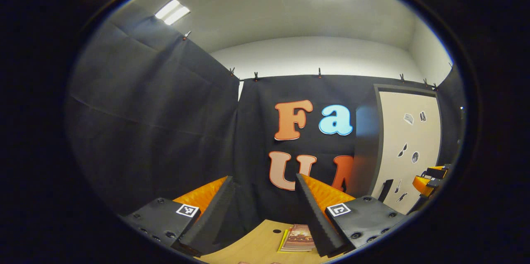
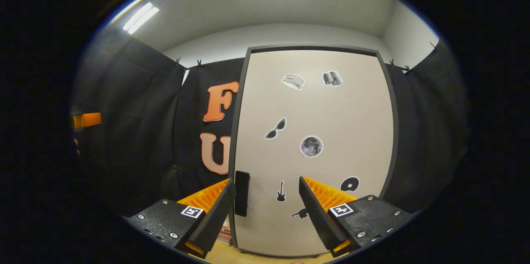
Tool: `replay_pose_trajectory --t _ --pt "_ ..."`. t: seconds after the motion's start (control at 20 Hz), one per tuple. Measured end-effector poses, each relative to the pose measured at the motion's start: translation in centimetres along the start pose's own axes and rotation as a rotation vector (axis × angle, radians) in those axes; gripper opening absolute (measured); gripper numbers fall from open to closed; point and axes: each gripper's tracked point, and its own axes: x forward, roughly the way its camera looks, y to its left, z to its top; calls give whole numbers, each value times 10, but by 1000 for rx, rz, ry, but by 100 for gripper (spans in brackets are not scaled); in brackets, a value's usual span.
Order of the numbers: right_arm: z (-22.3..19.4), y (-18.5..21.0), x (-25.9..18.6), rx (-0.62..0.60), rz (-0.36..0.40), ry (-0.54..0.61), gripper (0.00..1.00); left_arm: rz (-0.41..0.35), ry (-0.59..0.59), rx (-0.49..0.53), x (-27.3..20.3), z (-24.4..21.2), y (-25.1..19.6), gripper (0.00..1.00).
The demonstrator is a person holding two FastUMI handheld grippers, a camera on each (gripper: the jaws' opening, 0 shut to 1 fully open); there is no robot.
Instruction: Open the cabinet door with the right hand, grasp the bottle in the cabinet with the left hand and place it on the coaster, then close the cabinet door with the right hand.
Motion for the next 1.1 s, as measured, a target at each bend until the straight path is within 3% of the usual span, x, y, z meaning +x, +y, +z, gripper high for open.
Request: replay_pose_trajectory --t 0.3,0.4,0.55,0.6,0.75,0.8,0.9,1.1 --pt "-35 25 45 23 -9 141 93 113 24 20 -13 -13 53 100" --pt "-48 32 60 9 -18 176 89 147 32 12 -17 -18 70 96" --pt "-62 34 82 -48 -72 199 86 198 55 -3 -15 -30 91 93" --pt "-66 33 88 -52 -92 206 84 208 63 -8 -14 -33 95 96" --pt "-84 35 101 -17 -128 250 72 218 95 10 -9 -47 101 97" --pt "-87 34 104 -9 -142 254 70 220 104 26 -8 -53 102 93" --pt "-92 33 110 9 -169 262 61 211 115 46 -8 -59 103 96" --pt "-94 36 113 54 -225 266 39 182 128 58 -13 -65 101 96"
